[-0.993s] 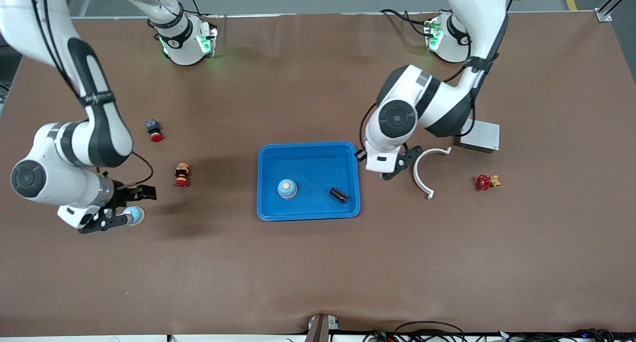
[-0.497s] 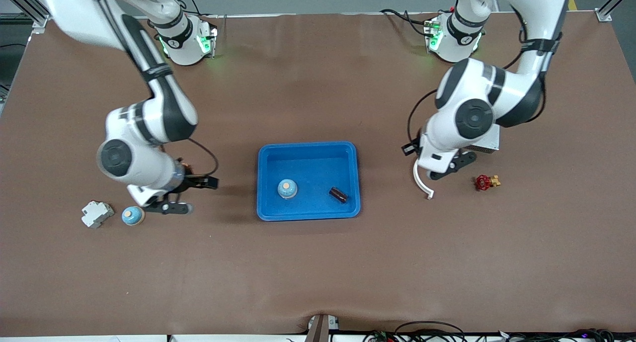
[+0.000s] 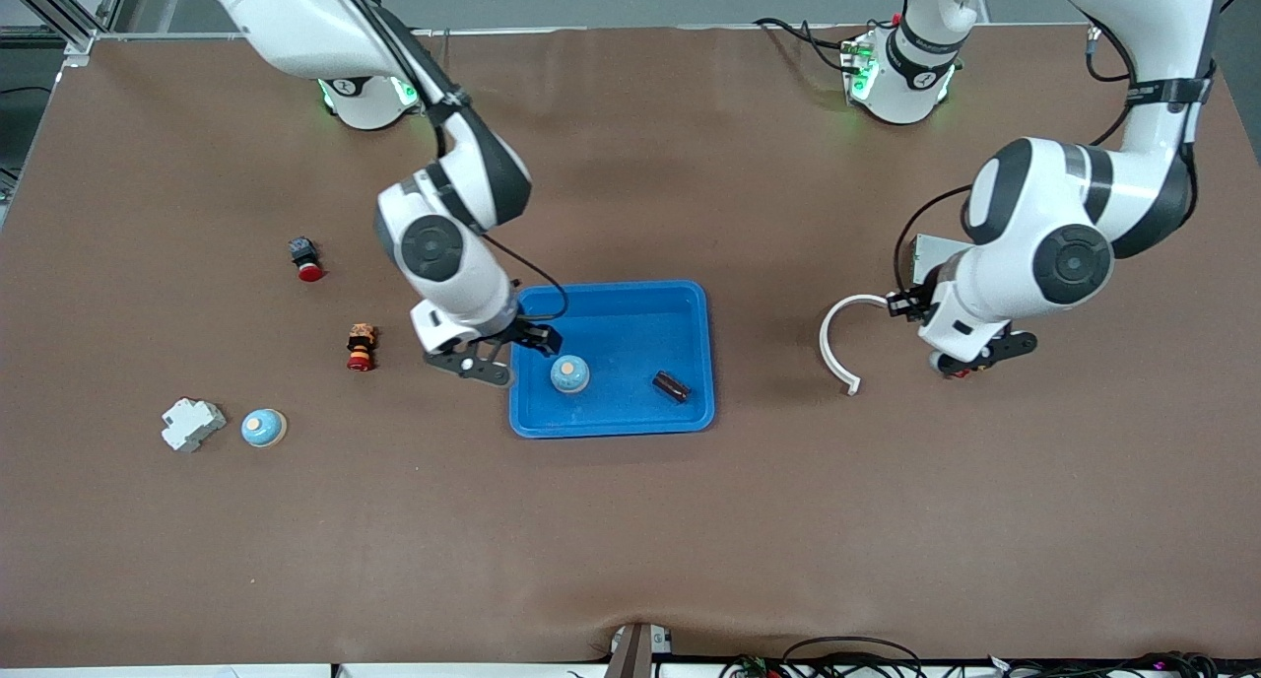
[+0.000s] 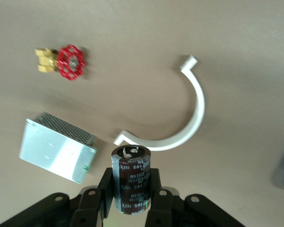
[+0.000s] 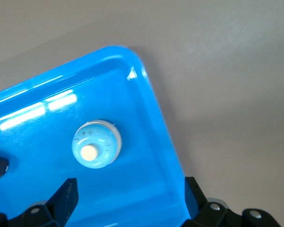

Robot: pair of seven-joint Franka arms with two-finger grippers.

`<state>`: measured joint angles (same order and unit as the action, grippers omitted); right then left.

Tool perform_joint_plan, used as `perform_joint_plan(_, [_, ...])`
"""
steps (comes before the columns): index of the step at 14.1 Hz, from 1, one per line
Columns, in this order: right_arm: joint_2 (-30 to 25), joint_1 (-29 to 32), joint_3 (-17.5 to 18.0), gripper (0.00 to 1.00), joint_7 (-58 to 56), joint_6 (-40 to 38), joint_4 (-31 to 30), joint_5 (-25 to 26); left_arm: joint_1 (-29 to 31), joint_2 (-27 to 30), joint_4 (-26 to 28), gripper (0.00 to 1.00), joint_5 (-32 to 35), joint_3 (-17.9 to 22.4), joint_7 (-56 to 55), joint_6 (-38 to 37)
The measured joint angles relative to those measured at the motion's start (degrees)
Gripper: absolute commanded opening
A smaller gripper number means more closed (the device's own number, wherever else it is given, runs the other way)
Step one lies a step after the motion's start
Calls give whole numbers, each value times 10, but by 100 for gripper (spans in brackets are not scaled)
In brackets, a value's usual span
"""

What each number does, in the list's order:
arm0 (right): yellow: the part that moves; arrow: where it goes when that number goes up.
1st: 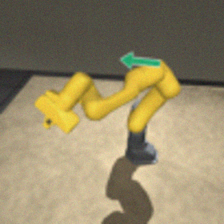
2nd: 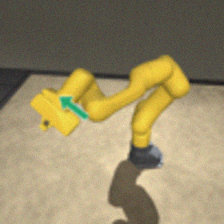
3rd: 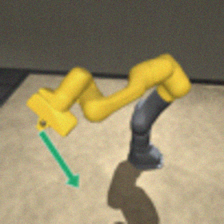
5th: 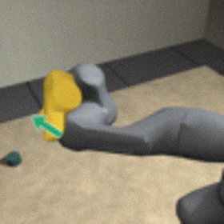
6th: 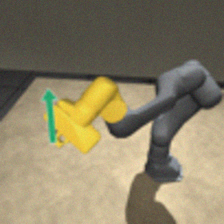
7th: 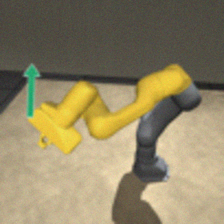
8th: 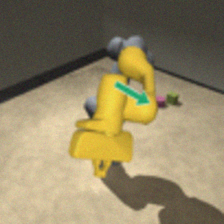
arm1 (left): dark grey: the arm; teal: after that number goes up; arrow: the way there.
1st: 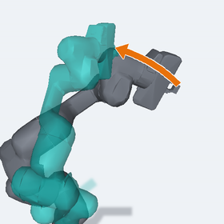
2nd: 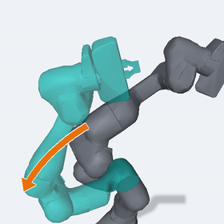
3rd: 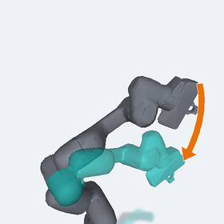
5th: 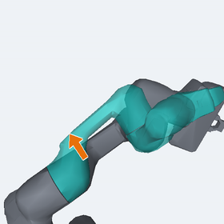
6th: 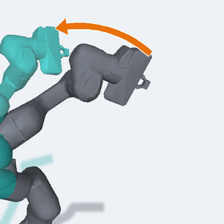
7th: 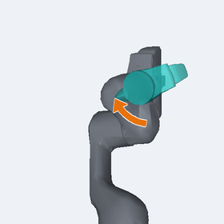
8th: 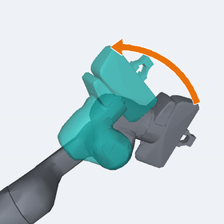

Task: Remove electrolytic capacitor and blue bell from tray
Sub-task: 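Grasp the second bell with the right gripper while the left gripper carries capacitor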

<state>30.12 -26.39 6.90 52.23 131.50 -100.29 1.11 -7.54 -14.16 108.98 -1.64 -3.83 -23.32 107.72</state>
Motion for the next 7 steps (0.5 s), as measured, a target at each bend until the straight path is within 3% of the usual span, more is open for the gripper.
perform_joint_plan(3, [63,-20,-3,100,69,5,61,37,41,-4,5,0,7,1,54,24])
perform_joint_plan(7, [132,-21,-8,100,77,6,136,38,54,-34,15,0,8,-1,67,89])
